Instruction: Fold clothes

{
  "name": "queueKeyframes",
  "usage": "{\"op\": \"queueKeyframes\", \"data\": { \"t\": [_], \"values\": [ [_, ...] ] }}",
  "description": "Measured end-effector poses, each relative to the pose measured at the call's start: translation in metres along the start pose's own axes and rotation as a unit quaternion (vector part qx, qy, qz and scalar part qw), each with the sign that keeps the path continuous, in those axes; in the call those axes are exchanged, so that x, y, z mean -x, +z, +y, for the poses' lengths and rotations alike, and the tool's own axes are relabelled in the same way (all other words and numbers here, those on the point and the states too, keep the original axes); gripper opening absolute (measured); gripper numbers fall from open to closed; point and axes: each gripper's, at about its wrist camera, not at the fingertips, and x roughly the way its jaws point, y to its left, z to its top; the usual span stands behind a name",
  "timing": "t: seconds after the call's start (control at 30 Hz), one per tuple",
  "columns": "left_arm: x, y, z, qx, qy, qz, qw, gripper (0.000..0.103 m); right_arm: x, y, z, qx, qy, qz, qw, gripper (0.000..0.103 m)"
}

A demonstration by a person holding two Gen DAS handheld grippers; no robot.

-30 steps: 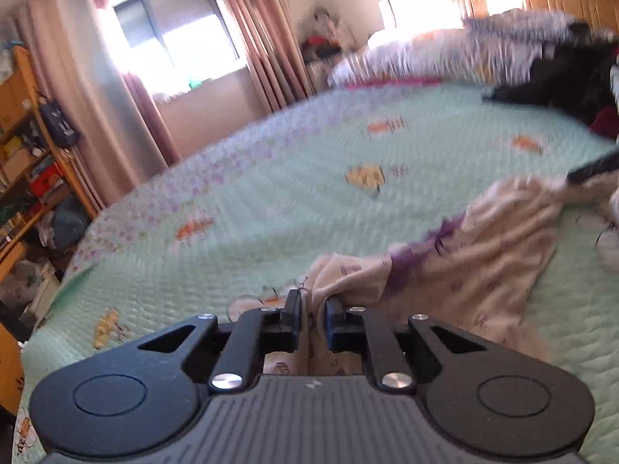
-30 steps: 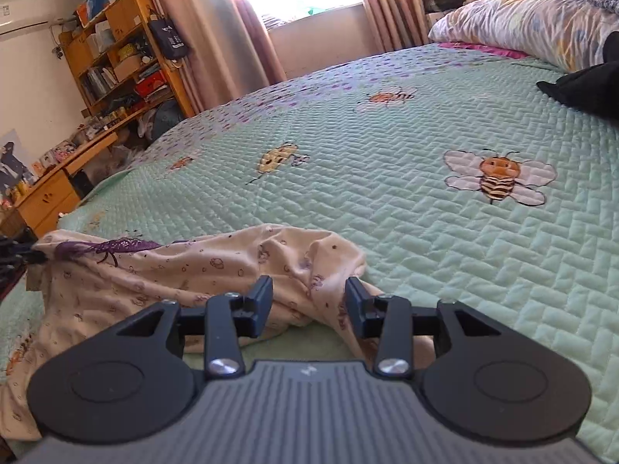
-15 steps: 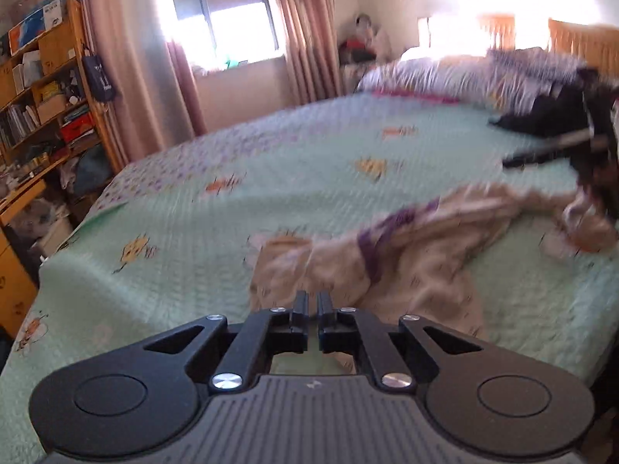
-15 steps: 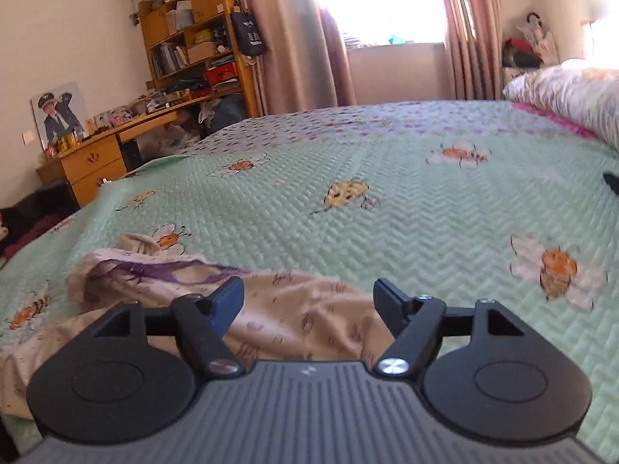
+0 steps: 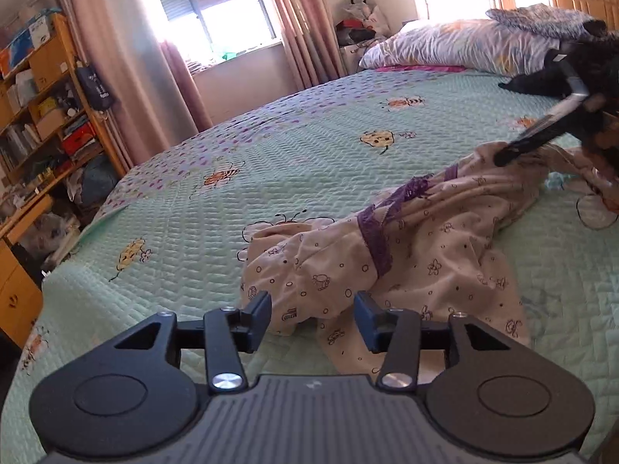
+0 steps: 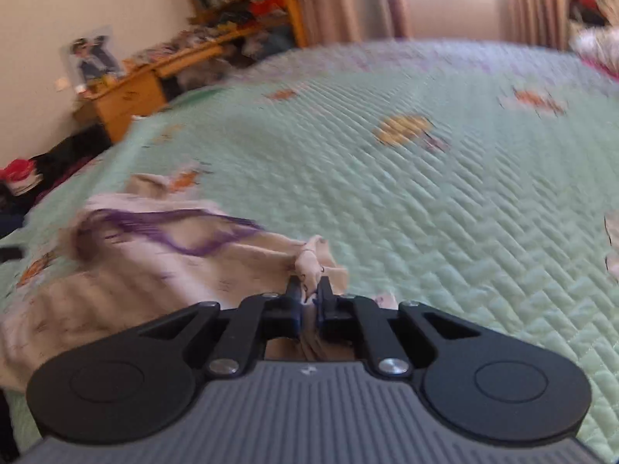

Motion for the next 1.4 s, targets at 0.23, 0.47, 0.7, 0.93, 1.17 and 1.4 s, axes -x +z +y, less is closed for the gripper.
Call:
{"op": "queueKeyframes", "data": {
  "t": [0.23,0.47,0.7,0.93,1.17,1.4],
  "values": [
    [0.005,0.001,-0.027,-0.085,-0.008,-0.013,0.9963,0.068,0.087,-0.057,0.071,0.057,0.073,-0.029,0.995,0.009],
    [-0.036,0.008,-0.057,-0.171,-0.001,0.005,0.9852,0.071,0.112,-0.082,0.057,-0.002,0.050,-0.044,0.998,0.009],
    [-0.065,0.001,-0.053,-0.189,-0.022,0.035,0.9810,0.071,0.107,-0.068,0.033,-0.068,0.047,-0.092,0.992,0.009],
    [-0.080,0.015,-0.034,-0.135,-0.026,0.028,0.9901,0.013,0.106,-0.061,0.030,-0.070,0.026,-0.108,0.991,0.010],
    [-0.062,0.061,-0.007,-0.038,0.021,-0.023,0.9988,0.006,0.089,-0.047,0.032,-0.065,-0.041,-0.112,0.991,0.010],
    [0.004,0.179,0.022,-0.012,0.092,-0.118,0.9887,0.004,0.115,0.060,0.033,-0.047,-0.103,-0.238,0.965,0.009]
  ]
}}
